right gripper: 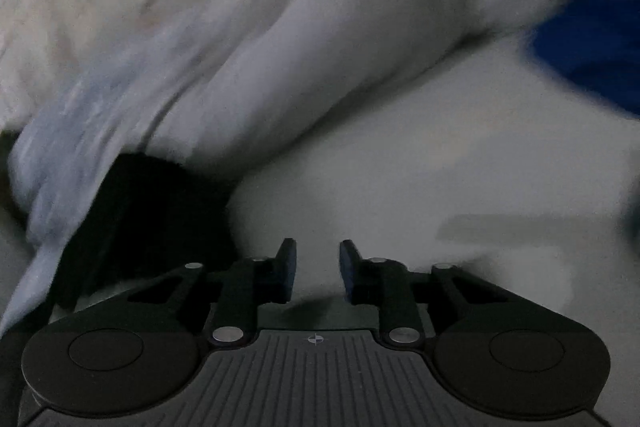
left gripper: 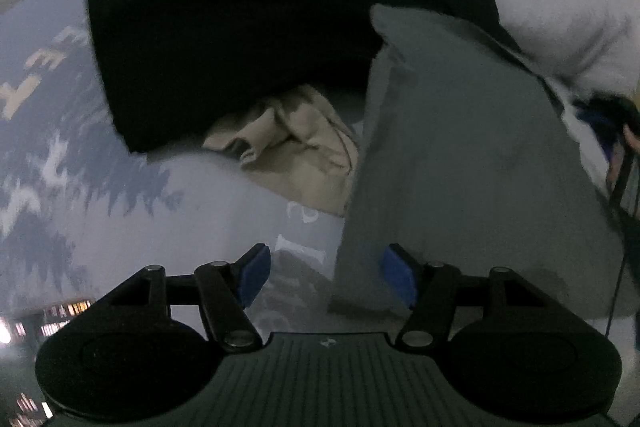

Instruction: Fold clothes

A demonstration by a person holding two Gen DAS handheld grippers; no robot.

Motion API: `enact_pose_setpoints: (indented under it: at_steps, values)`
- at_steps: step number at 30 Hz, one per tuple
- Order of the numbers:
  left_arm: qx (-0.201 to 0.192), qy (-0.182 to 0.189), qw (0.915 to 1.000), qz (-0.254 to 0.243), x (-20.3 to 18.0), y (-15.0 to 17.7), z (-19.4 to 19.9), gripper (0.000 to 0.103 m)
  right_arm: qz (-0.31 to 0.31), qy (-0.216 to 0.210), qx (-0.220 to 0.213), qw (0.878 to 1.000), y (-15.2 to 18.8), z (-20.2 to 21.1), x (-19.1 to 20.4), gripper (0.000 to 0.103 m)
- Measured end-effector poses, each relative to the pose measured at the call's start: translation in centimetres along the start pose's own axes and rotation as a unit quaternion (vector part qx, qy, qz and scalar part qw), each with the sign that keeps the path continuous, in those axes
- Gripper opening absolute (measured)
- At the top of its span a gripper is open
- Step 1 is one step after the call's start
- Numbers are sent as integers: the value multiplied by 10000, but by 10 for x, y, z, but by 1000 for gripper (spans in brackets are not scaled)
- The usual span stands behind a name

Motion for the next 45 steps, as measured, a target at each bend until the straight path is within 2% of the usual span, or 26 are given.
enact_pose_setpoints:
  at_steps: [2,3,7,8,11,13,16,18,24,28,32,34,38,40,41,42,43,44,45]
  values:
    - [-20,138,9996,257,1,4,-1,68,-80,291,-257,9992,-5,16,-15,31]
    - [-37,266,9987,440,1,7,0,68,72,238,-227,9994,-3,27,-17,31]
    - [-103,772,9901,1168,1,18,2,69,418,-100,-257,9987,7,93,-39,61]
    - [-113,917,9859,1392,1,21,0,69,432,-116,-278,9986,10,111,-48,64]
    - [-141,1388,9657,2190,1,32,-11,69,393,-141,-193,9989,27,163,-79,68]
    - [-290,1533,9567,2456,2,33,-17,72,266,-116,-69,9996,41,195,-100,73]
    - [-526,1746,9415,2833,4,30,-24,80,-249,-161,180,9994,72,231,-127,79]
    - [-657,1853,9375,2872,3,23,-30,79,-597,-165,375,9974,94,243,-142,85]
    - [-795,1963,9365,2793,-4,4,-47,79,-1985,-329,874,9756,150,235,-174,86]
    - [-884,2095,9337,2766,-8,0,-49,79,-3132,-643,1047,9417,175,214,-187,86]
    - [-962,2219,9312,2728,-11,-4,-51,71,-3465,-908,720,9309,178,202,-183,89]
    - [-971,2293,9292,2732,-11,-4,-52,65,-3576,-1110,712,9245,178,196,-175,89]
    - [-967,2447,9238,2780,-10,-3,-55,53,-3422,-1104,703,9305,178,185,-159,89]
    - [-941,2468,9216,2843,-7,0,-56,31,-3370,-1064,690,9329,177,182,-151,87]
    - [-928,2462,9206,2886,-5,3,-57,25,-3359,-1077,736,9328,178,180,-146,78]
    - [-937,2450,9194,2931,-3,4,-57,24,-3349,-988,779,9338,180,180,-146,65]
    - [-977,2428,9180,2978,-1,5,-55,22,-3356,-849,891,9339,185,178,-146,34]
    - [-1018,2424,9170,3001,0,6,-52,21,-3363,-712,1000,9337,189,176,-147,27]
    - [-1057,2445,9165,2986,-1,5,-46,20,-3403,-717,975,9325,190,178,-148,26]
Point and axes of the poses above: each gripper's, at about its wrist camera, not at the fingertips, and z roughly against the way its jaws point, x to its left, y to its underside, the point moved 10 cm from there along -z, roughly the way its jaws point, and after that the axes turned 10 degrees about y, right-handed, at the moved point
